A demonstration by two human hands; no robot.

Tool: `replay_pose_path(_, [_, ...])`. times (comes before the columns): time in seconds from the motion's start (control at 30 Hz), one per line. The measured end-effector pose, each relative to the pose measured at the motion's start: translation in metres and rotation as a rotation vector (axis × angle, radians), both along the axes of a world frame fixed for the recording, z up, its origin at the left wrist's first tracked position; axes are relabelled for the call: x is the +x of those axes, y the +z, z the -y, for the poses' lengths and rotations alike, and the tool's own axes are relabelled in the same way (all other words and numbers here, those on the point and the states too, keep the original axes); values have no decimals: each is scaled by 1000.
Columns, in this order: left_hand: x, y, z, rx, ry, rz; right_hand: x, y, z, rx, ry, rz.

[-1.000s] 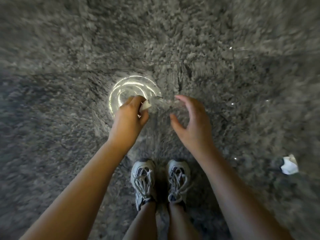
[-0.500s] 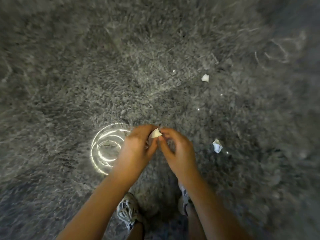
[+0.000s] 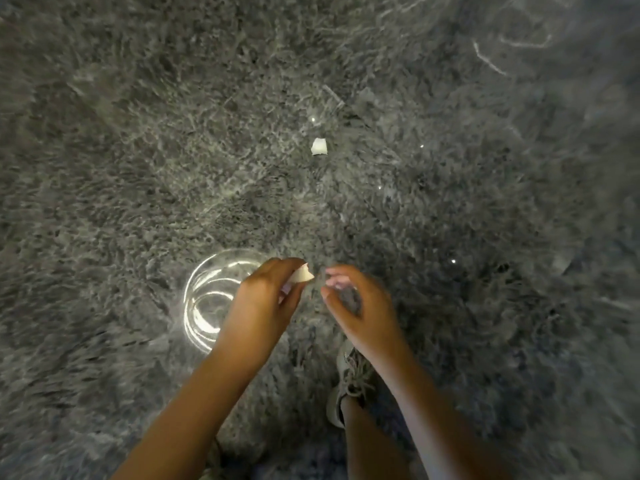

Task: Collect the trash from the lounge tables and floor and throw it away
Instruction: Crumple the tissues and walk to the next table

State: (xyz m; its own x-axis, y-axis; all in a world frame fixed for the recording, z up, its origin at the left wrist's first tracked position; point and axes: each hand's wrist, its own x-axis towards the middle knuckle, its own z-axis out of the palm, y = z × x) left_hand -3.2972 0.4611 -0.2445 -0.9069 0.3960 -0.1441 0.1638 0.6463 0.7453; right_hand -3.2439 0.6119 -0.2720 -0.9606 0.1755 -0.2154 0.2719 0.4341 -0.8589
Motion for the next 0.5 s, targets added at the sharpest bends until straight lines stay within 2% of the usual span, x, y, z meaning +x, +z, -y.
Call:
replay_pose_path(0.2, [-47, -50, -72, -56, -34, -25, -31, -79, -96, 191, -239, 176])
replay_pose_path(0.5, [-45, -242, -92, -122, -48, 104, 1, -293, -128, 436, -234, 543])
